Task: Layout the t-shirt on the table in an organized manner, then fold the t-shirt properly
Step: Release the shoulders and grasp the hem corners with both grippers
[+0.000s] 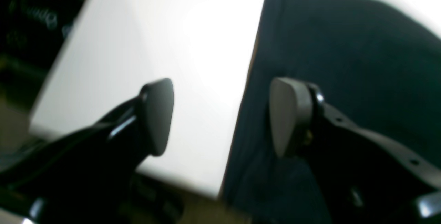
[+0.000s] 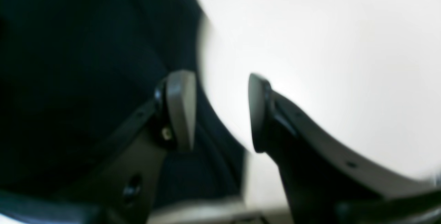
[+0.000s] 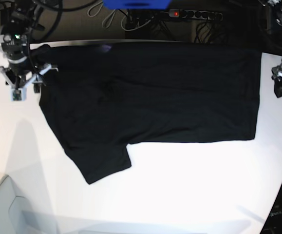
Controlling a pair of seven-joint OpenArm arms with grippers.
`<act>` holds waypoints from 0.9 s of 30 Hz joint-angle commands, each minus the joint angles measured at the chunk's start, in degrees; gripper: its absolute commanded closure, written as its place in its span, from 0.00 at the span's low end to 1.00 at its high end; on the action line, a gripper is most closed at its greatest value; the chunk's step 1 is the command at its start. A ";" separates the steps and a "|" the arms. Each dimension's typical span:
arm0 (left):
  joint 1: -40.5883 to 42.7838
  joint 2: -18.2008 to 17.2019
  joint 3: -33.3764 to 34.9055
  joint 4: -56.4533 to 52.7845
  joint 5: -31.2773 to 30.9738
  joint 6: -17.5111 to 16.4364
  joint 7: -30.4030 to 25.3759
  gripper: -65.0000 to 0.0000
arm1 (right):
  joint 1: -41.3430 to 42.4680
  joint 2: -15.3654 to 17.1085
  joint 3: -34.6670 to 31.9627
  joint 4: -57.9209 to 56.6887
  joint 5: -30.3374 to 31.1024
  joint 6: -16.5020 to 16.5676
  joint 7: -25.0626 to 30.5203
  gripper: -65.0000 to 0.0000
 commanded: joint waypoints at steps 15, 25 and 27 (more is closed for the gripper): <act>-20.28 -0.51 9.07 -12.17 19.87 0.01 -1.50 0.34 | 32.75 8.47 -10.43 -36.07 0.09 -0.33 2.99 0.40; -25.29 -0.60 13.12 -21.05 26.38 0.01 -8.97 0.34 | 41.28 9.61 -11.04 -54.62 0.09 -0.50 13.54 0.40; -25.38 -0.60 14.44 -22.98 27.52 0.01 -11.61 0.34 | 41.81 9.70 -10.95 -57.87 0.09 -0.50 15.30 0.40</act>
